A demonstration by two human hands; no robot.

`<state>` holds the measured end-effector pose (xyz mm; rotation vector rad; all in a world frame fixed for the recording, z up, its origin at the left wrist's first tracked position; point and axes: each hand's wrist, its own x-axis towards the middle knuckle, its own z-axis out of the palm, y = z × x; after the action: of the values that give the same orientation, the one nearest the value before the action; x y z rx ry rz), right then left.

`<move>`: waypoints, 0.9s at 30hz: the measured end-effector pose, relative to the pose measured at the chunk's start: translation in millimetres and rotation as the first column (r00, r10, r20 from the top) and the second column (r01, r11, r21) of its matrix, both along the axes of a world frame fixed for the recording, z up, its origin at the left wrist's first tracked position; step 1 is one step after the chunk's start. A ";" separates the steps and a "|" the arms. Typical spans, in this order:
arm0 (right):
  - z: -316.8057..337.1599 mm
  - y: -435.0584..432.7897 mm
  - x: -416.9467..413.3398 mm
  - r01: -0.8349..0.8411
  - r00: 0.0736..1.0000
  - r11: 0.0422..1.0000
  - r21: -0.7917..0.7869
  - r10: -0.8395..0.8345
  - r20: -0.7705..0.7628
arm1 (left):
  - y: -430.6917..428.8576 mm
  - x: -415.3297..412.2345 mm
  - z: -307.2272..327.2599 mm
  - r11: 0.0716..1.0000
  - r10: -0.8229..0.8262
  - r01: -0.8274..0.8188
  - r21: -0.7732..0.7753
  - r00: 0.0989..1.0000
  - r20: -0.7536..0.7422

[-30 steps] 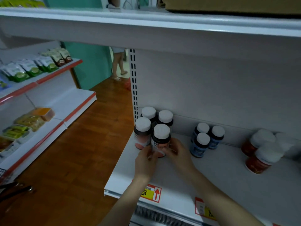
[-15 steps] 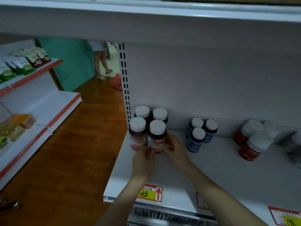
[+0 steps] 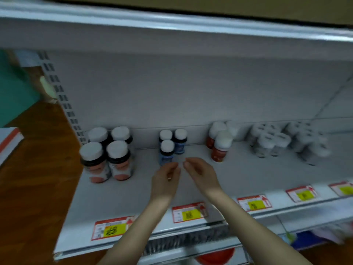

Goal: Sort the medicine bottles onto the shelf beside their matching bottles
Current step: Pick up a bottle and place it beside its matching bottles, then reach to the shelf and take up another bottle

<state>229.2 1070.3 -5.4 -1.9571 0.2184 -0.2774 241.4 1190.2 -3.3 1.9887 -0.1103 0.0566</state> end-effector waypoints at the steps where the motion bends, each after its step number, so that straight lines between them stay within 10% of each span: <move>1: 2.9 -17.9 -7.6 0.039 0.999 0.999 -0.002 -0.039 0.005 | -17.8 -3.5 1.9 0.999 -0.028 0.028 -0.023 1.000 -0.003; 27: 26.1 -527.8 -260.8 0.632 0.756 0.764 0.127 -0.644 0.117 | -561.4 -162.3 30.0 0.719 -0.688 0.684 -0.124 0.726 0.019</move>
<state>-31.5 542.5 20.7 -1.7106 0.7950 -0.8551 79.1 628.8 26.7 1.7095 -0.8093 -0.4423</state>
